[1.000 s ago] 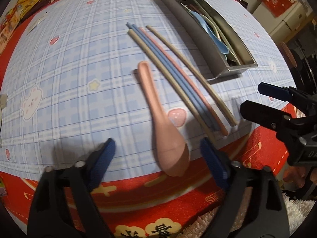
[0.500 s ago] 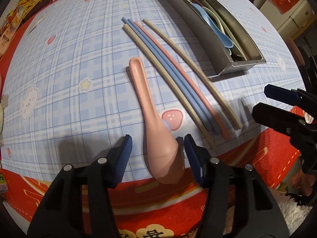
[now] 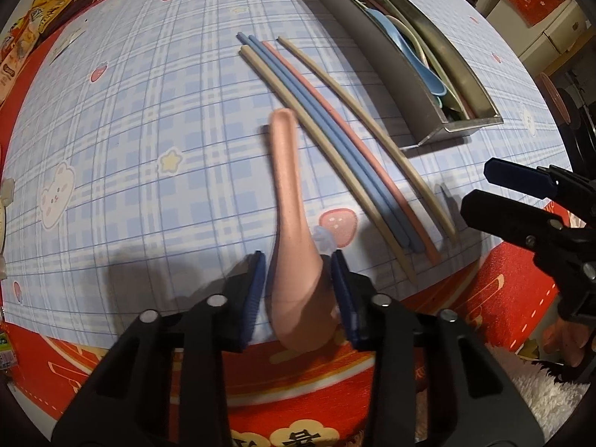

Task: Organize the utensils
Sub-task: 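Close the left tool on the pink spoon handle and lift it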

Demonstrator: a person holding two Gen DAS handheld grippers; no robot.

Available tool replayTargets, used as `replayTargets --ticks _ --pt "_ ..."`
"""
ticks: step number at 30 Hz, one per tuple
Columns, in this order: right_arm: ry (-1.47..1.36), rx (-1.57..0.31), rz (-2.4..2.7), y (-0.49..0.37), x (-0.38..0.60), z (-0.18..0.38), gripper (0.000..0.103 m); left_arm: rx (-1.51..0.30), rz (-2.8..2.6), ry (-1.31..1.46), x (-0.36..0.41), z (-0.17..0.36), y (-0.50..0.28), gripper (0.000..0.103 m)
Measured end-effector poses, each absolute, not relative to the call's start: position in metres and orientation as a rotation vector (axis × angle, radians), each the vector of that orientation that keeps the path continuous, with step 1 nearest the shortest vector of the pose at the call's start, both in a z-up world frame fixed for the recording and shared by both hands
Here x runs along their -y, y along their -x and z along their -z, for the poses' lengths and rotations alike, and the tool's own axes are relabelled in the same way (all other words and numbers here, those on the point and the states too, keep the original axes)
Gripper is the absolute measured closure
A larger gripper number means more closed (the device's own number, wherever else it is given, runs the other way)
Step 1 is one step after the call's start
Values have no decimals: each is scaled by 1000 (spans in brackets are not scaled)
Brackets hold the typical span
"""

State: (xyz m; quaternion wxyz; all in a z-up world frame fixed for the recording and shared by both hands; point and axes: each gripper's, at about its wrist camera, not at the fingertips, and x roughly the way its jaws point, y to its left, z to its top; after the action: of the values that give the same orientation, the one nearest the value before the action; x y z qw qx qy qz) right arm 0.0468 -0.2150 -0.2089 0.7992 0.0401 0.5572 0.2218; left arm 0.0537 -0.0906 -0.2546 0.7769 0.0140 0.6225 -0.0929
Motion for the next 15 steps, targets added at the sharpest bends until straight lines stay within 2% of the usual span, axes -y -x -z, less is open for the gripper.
replayTargets --ticks 15 --pt "-85 -1186 -492 -54 182 203 42 -1294 147 119 10 234 -57 70"
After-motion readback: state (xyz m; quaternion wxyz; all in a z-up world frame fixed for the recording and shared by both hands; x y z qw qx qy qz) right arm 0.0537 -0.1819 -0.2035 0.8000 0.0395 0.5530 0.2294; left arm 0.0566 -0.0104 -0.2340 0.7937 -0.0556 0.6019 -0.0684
